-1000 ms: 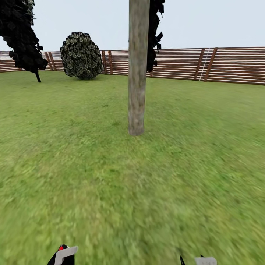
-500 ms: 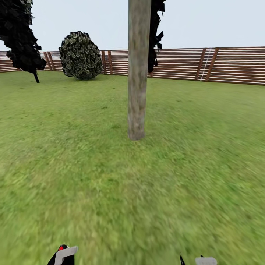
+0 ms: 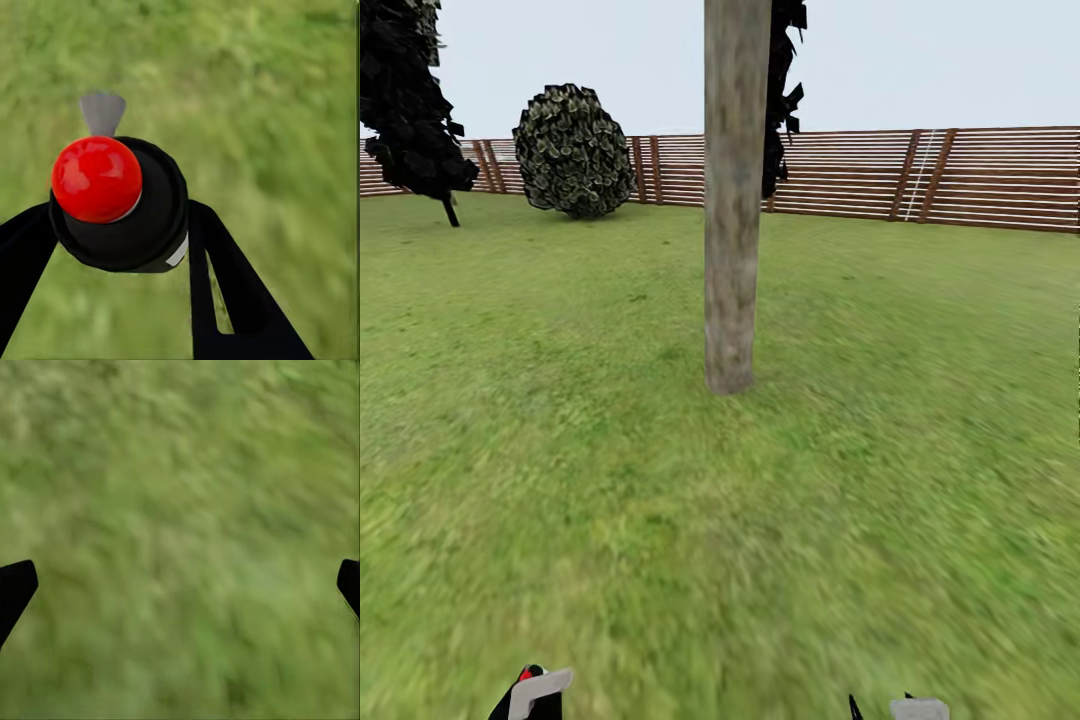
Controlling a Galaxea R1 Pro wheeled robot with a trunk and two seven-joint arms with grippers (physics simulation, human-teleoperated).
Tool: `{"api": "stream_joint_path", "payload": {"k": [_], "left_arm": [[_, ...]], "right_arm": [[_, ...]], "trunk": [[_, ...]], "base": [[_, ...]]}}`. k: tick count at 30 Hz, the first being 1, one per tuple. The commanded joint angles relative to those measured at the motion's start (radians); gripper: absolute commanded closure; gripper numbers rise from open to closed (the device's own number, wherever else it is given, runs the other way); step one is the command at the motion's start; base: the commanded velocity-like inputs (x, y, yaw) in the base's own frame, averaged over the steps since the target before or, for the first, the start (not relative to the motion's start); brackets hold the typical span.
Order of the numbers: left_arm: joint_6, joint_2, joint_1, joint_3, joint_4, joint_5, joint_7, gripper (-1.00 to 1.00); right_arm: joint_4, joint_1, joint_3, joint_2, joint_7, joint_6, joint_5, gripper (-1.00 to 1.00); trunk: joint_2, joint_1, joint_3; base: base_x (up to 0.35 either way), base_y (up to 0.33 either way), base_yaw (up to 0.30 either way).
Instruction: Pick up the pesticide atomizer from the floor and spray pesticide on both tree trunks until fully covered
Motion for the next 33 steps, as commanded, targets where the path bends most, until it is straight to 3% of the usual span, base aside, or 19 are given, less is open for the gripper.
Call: {"api": "stream_joint_path", "payload": {"k": [1, 9, 33], "left_arm": [[0.000, 0.000, 0.000, 0.000, 0.000, 0.000, 0.000, 1.00], [0.000, 0.000, 0.000, 0.000, 0.000, -0.001, 0.000, 1.00], [0.000, 0.000, 0.000, 0.000, -0.001, -0.001, 0.000, 1.00]], "right_arm": [[0.000, 0.000, 0.000, 0.000, 0.000, 0.000, 0.000, -1.00], [0.000, 0.000, 0.002, 0.000, 0.000, 0.000, 0.000, -1.00], [-0.001, 0.000, 0.002, 0.000, 0.000, 0.000, 0.000, -1.00]], "trunk": [[0.000, 0.000, 0.000], [0.000, 0.000, 0.000], [0.000, 0.000, 0.000]], "base": [[0.334, 0.000, -0.140], [0.334, 0.000, -0.170], [0.334, 0.000, -0.004]]}}
